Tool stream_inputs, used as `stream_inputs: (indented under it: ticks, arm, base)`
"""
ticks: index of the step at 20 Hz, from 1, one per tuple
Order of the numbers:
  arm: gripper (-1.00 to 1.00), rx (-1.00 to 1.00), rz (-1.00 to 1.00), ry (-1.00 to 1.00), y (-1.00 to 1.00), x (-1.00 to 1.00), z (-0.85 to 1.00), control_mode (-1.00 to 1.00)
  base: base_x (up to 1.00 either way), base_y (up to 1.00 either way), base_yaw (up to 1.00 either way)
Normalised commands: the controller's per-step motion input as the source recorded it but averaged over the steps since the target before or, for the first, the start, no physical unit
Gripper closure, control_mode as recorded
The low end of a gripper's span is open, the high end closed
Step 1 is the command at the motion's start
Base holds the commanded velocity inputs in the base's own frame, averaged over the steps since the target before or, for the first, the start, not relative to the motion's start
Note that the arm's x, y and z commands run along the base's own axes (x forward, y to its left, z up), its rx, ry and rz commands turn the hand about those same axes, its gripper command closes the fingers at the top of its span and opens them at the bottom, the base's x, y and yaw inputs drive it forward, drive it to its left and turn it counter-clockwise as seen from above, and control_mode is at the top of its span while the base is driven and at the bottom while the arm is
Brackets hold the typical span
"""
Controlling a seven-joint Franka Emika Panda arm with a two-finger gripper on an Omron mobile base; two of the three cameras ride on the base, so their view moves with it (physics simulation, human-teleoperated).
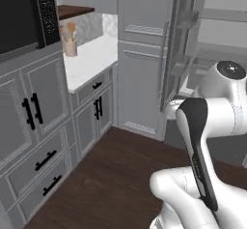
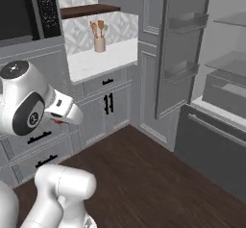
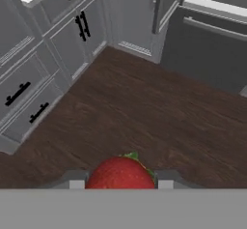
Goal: Take the strawberry from the fridge and place it on top of the pancake, located on the dining counter.
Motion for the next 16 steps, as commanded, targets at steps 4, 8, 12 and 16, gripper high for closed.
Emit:
stream_inputs:
  ticks: [4,8,12,16]
  arm:
    - [1.00,0.00,0.00,0.00,0.00,0.00,0.00,1.00]
    - [1.00,0.00,0.00,0.00,0.00,0.00,0.00,1.00]
    - [1.00,0.00,0.00,0.00,0.00,0.00,0.00,1.00]
    - [1.00,0.00,0.00,0.00,0.00,0.00,0.00,1.00]
  base:
    - [-1.00,0.20,0.38]
    - [-1.00,0.50,0.17]
    - [-0.67,0.76,0.53]
    - [-0.05,0.55,0.89]
